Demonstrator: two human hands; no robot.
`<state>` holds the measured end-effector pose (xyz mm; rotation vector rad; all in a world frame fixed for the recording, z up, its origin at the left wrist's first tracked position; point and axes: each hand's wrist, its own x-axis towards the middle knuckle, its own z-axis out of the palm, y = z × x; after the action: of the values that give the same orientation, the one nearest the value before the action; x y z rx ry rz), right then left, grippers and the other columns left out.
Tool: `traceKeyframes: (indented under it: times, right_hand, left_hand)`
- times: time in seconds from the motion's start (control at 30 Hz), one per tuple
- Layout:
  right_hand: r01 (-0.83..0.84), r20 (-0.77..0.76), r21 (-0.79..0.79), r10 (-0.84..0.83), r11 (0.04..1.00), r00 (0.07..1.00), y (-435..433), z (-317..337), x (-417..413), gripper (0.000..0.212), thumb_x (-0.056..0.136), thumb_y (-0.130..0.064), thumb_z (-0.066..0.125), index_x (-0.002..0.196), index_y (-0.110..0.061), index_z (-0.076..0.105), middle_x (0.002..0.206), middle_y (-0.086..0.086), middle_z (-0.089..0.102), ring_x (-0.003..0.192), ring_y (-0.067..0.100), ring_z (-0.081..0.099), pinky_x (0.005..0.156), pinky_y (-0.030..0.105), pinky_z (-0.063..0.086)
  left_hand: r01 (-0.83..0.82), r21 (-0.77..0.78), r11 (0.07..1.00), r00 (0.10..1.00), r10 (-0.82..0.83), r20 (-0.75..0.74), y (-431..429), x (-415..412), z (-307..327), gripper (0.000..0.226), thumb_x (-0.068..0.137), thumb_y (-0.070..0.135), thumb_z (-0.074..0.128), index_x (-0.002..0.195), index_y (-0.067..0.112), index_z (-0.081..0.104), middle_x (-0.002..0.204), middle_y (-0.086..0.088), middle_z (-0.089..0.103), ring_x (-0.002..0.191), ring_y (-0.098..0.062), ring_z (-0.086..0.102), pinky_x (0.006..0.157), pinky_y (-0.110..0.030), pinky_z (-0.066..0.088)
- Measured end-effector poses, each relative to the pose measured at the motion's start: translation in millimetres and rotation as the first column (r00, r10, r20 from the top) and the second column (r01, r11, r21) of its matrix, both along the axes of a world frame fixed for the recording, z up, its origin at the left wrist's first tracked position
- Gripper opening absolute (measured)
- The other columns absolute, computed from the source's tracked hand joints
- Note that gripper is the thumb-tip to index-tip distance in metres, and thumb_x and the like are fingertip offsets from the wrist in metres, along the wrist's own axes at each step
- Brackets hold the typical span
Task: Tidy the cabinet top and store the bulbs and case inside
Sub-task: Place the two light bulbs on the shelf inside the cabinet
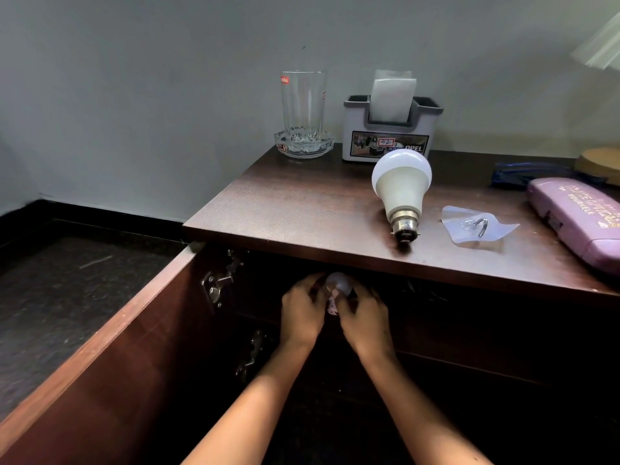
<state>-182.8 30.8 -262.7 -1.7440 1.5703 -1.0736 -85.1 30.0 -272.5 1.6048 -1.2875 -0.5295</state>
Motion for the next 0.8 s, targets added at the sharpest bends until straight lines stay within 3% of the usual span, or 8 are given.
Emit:
traceKeyframes:
  times: [0.27, 0.4, 0.53, 0.6, 0.67, 0.73, 0.8]
  right_hand:
    - [0.044, 0.007, 0.011, -0.044, 0.999, 0.999, 0.2, 1.6, 0.4, 0.036, 0.088, -0.012, 0.050, 0.122, -0.004, 0.053, 0.127, 0.021, 0.056, 0.120, 0.032, 0.049, 0.099, 0.026, 0.032]
    - [0.043, 0.015, 0.020, -0.044, 0.999, 0.999, 2.5, 1.2, -1.4, 0.038, 0.088, -0.013, 0.050, 0.125, -0.006, 0.051, 0.129, 0.019, 0.054, 0.122, 0.031, 0.048, 0.100, 0.028, 0.033]
    - [0.069, 0.027, 0.004, -0.069, 0.998, 0.997, 8.2, 1.1, -1.5, 0.038, 0.088, -0.014, 0.052, 0.124, -0.003, 0.050, 0.126, 0.022, 0.055, 0.119, 0.034, 0.049, 0.100, 0.031, 0.034]
    - [0.102, 0.029, -0.042, -0.101, 0.994, 0.994, 19.0, 3.8, -0.6, 0.039, 0.086, -0.019, 0.049, 0.120, 0.000, 0.052, 0.119, 0.024, 0.057, 0.112, 0.038, 0.052, 0.098, 0.039, 0.038]
    - [0.111, 0.015, -0.124, -0.110, 0.986, 0.994, 36.6, 5.4, -0.8, 0.046, 0.080, -0.030, 0.038, 0.112, -0.002, 0.056, 0.108, 0.021, 0.060, 0.102, 0.038, 0.057, 0.093, 0.043, 0.043]
    - [0.130, 0.050, -0.230, -0.121, 0.965, 0.991, 61.3, 8.0, -4.0, 0.038, 0.078, -0.030, 0.033, 0.103, -0.012, 0.055, 0.098, 0.010, 0.060, 0.093, 0.030, 0.058, 0.087, 0.031, 0.041]
    - [0.147, 0.137, -0.349, -0.105, 0.926, 0.985, 87.5, 17.8, -8.3, 0.022, 0.080, -0.025, 0.036, 0.096, -0.022, 0.050, 0.090, -0.001, 0.055, 0.086, 0.021, 0.056, 0.079, 0.023, 0.040]
  left_hand:
    - [-0.041, 0.001, 0.999, 0.998, 0.041, 0.039, 0.2, 1.8, -3.5, 0.031, 0.085, 0.021, 0.061, 0.115, 0.013, 0.063, 0.112, -0.016, 0.066, 0.104, -0.025, 0.062, 0.083, -0.016, 0.039]
    - [-0.057, -0.006, 0.998, 0.997, 0.057, 0.049, 7.3, 1.0, 0.6, 0.033, 0.086, 0.020, 0.061, 0.117, 0.010, 0.061, 0.116, -0.018, 0.062, 0.105, -0.026, 0.059, 0.075, -0.006, 0.031]
    - [-0.062, -0.024, 0.998, 0.997, 0.063, 0.037, 18.9, -3.6, 9.2, 0.036, 0.086, 0.016, 0.061, 0.121, 0.009, 0.057, 0.122, -0.018, 0.055, 0.094, -0.013, 0.052, 0.075, -0.003, 0.029]
    - [-0.065, -0.021, 0.998, 0.998, 0.065, 0.009, 27.1, -7.5, 11.4, 0.038, 0.085, 0.013, 0.062, 0.122, 0.009, 0.055, 0.123, -0.018, 0.052, 0.096, -0.016, 0.055, 0.079, -0.008, 0.035]
    - [-0.077, -0.021, 0.997, 0.996, 0.076, -0.035, 36.4, -12.7, 12.7, 0.038, 0.084, 0.011, 0.062, 0.122, 0.008, 0.054, 0.120, -0.018, 0.049, 0.105, -0.026, 0.057, 0.092, -0.022, 0.041]
    - [-0.123, -0.053, 0.991, 0.990, 0.118, -0.080, 50.9, -20.5, 19.2, 0.030, 0.085, 0.012, 0.060, 0.114, 0.009, 0.058, 0.109, -0.013, 0.051, 0.102, -0.029, 0.057, 0.093, -0.031, 0.043]
    - [-0.182, -0.190, 0.965, 0.983, 0.186, 0.000, 71.2, -27.9, 29.9, 0.015, 0.087, 0.023, 0.055, 0.097, 0.012, 0.061, 0.091, -0.005, 0.055, 0.088, -0.026, 0.059, 0.082, -0.031, 0.045]
